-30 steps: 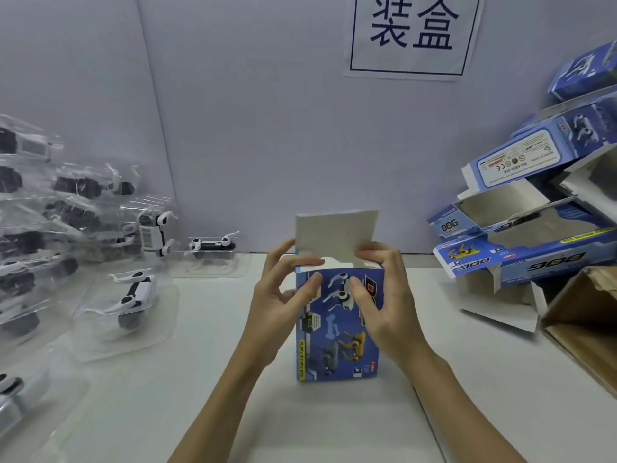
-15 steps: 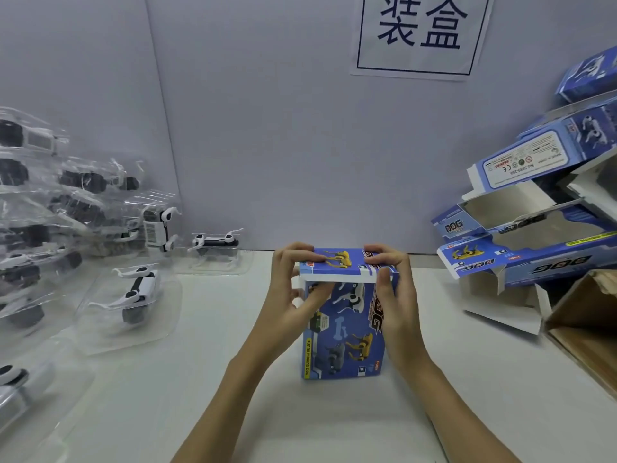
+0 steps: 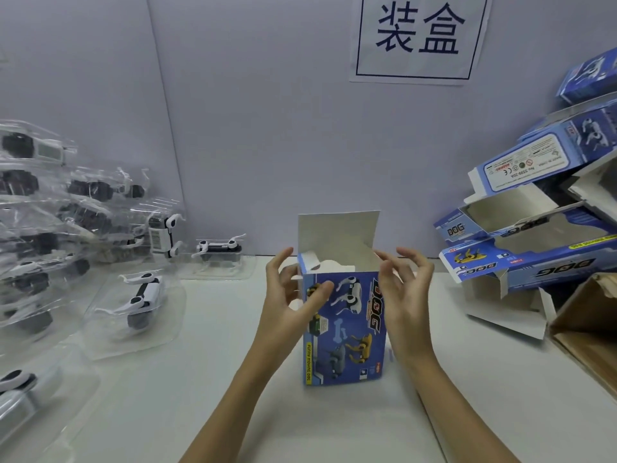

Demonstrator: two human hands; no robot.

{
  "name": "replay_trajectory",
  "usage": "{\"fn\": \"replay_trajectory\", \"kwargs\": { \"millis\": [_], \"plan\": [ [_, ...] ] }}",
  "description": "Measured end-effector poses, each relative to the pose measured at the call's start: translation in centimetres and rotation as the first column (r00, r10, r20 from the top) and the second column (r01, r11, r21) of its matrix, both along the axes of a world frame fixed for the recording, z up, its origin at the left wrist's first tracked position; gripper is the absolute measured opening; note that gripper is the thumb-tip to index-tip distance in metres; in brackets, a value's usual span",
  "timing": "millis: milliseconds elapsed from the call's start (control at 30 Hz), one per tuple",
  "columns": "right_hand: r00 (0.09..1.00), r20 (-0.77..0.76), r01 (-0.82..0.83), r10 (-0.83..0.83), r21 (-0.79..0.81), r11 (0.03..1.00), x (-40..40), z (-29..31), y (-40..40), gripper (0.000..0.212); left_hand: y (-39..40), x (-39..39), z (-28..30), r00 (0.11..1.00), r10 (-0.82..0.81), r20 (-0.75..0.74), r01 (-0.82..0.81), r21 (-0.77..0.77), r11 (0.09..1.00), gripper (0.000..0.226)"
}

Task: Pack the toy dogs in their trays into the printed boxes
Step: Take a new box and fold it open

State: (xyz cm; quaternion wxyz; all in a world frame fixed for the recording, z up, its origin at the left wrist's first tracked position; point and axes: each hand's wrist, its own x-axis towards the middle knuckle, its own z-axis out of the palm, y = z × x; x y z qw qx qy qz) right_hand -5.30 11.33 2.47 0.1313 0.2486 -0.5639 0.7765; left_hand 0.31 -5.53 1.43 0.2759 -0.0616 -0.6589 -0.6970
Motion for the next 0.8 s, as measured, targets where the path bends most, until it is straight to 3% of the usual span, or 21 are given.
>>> {"fn": "replay_trajectory", "kwargs": {
  "millis": [67, 167, 300, 367, 500, 633, 733, 800],
  "plan": [
    [0.995, -0.084, 0.063, -0.058, 0.061, 0.996, 0.2, -0.3, -0.1, 0.035, 0.1, -0.2, 0.0, 0.993, 0.099, -0.060, -0.099, 0.002, 0.995, 0.066],
    [0.967, -0.244, 0.148, -0.076, 0.293, 0.944, 0.8, -0.9, -1.0, 0.046, -0.1, -0.2, -0.1, 0.944, 0.281, -0.170, -0.301, -0.103, 0.948, 0.084],
    [0.986, -0.132, -0.044, 0.097, 0.357, 0.933, 1.9, -1.5, -2.3, 0.090, 0.0, 0.0, -0.6, 0.939, 0.218, -0.265, -0.289, -0.268, 0.919, 0.075],
    [0.987, -0.087, -0.097, 0.134, 0.343, 0.934, 2.2, -1.4, -2.6, 0.100, -0.2, 0.2, -0.7, 0.955, 0.147, -0.257, -0.221, -0.284, 0.933, 0.074],
    [0.998, -0.038, -0.041, 0.050, 0.221, 0.974, 1.3, -0.5, -1.9, 0.074, -0.9, 0.4, -0.4, 0.971, 0.085, -0.225, -0.140, -0.241, 0.960, 0.069],
    [0.999, 0.004, -0.044, 0.044, 0.125, 0.991, 0.1, 0.1, -0.3, 0.031, -0.5, 0.3, -0.4, 0.988, 0.080, -0.133, -0.129, -0.422, 0.897, 0.091],
    [0.985, 0.037, -0.170, 0.166, 0.120, 0.978, 0.4, 0.6, 0.3, 0.045, 0.5, 0.3, -0.5, 0.983, 0.103, -0.154, -0.176, -0.605, 0.776, 0.092],
    [0.980, 0.021, -0.198, 0.196, 0.122, 0.973, 0.7, 1.2, 0.3, 0.046, 1.1, 0.4, -0.3, 0.973, 0.099, -0.208, -0.211, -0.635, 0.743, 0.094]
  ]
}}
